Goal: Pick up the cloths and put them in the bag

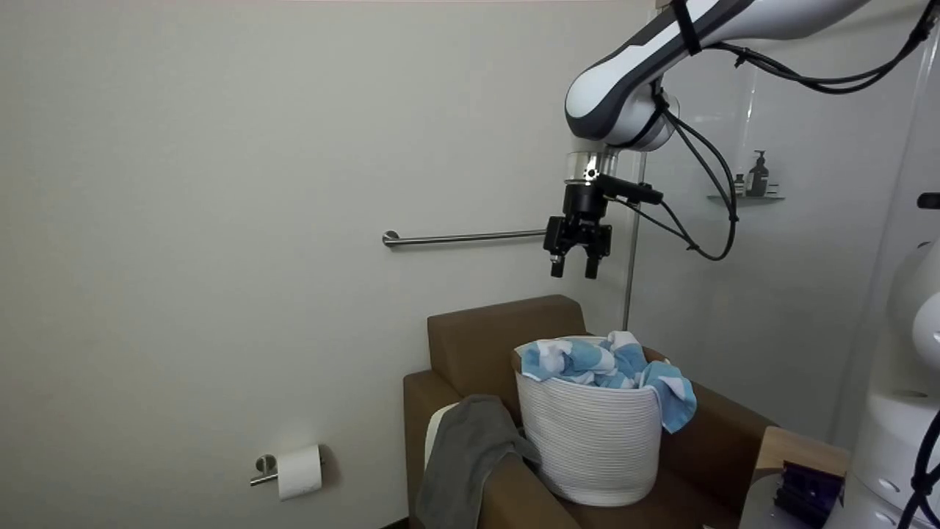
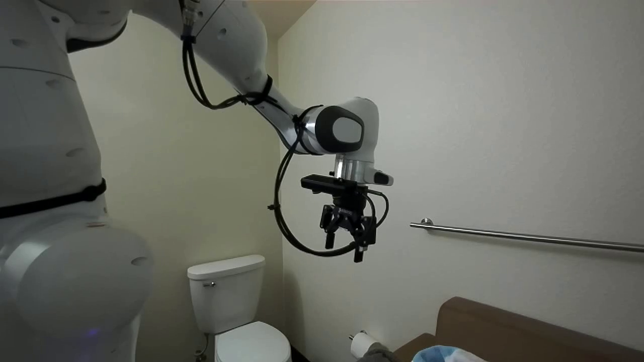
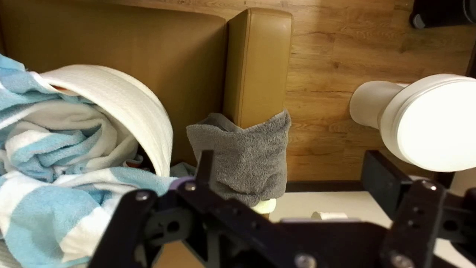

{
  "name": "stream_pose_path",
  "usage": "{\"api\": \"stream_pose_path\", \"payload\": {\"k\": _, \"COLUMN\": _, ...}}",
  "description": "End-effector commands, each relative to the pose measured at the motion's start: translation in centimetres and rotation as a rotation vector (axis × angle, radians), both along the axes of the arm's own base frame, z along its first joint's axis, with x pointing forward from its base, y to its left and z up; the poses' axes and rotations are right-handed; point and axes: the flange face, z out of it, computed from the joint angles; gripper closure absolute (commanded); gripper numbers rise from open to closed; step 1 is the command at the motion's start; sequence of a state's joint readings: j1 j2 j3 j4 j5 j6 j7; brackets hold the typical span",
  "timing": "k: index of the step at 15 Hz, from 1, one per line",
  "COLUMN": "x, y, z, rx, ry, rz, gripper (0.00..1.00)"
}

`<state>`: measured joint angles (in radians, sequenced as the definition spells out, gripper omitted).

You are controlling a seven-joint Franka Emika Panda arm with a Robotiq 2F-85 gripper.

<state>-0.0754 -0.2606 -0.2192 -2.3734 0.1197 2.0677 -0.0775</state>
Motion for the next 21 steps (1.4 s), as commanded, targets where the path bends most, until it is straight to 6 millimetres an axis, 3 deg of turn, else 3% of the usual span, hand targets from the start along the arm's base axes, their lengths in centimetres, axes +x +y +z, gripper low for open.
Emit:
{"api": "stream_pose_path", "payload": {"k": 1, "x": 4.0, "y": 1.8, "z": -0.9, "rx": -0.048, "ry": -0.089, "rz": 0.020, "gripper": 0.00}}
{"api": "stream_pose_path", "payload": {"k": 5, "x": 10.1, "y": 6.6, "z": -6.2, "rx": -0.035, "ry": -0.055, "rz": 0.094, "gripper": 0.00}}
{"api": "stream_pose_path", "payload": {"k": 8, "x": 13.3, "y": 11.0, "z": -12.2, "rx": -0.080, "ry": 0.054, "rz": 0.142, "gripper": 0.00}}
{"api": "stream_pose_path", "payload": {"k": 10, "x": 14.5, "y": 12.6, "z": -14.5, "rx": -0.182, "ry": 0.077, "rz": 0.118, "gripper": 0.00}}
{"api": "stream_pose_path", "payload": {"k": 11, "x": 13.0, "y": 11.9, "z": -13.1, "rx": -0.118, "ry": 0.066, "rz": 0.147, "gripper": 0.00}}
{"api": "stream_pose_path", "payload": {"k": 13, "x": 14.2, "y": 13.2, "z": -15.3, "rx": -0.159, "ry": 0.093, "rz": 0.138, "gripper": 0.00}}
{"api": "stream_pose_path", "payload": {"k": 17, "x": 14.7, "y": 13.3, "z": -15.2, "rx": -0.179, "ry": 0.060, "rz": 0.125, "gripper": 0.00}}
{"api": "stream_pose_path", "payload": {"k": 19, "x": 15.3, "y": 12.5, "z": -17.5, "rx": -0.194, "ry": 0.019, "rz": 0.069, "gripper": 0.00}}
{"api": "stream_pose_path", "payload": {"k": 21, "x": 16.2, "y": 10.4, "z": -22.0, "rx": -0.154, "ry": 0.070, "rz": 0.035, "gripper": 0.00}}
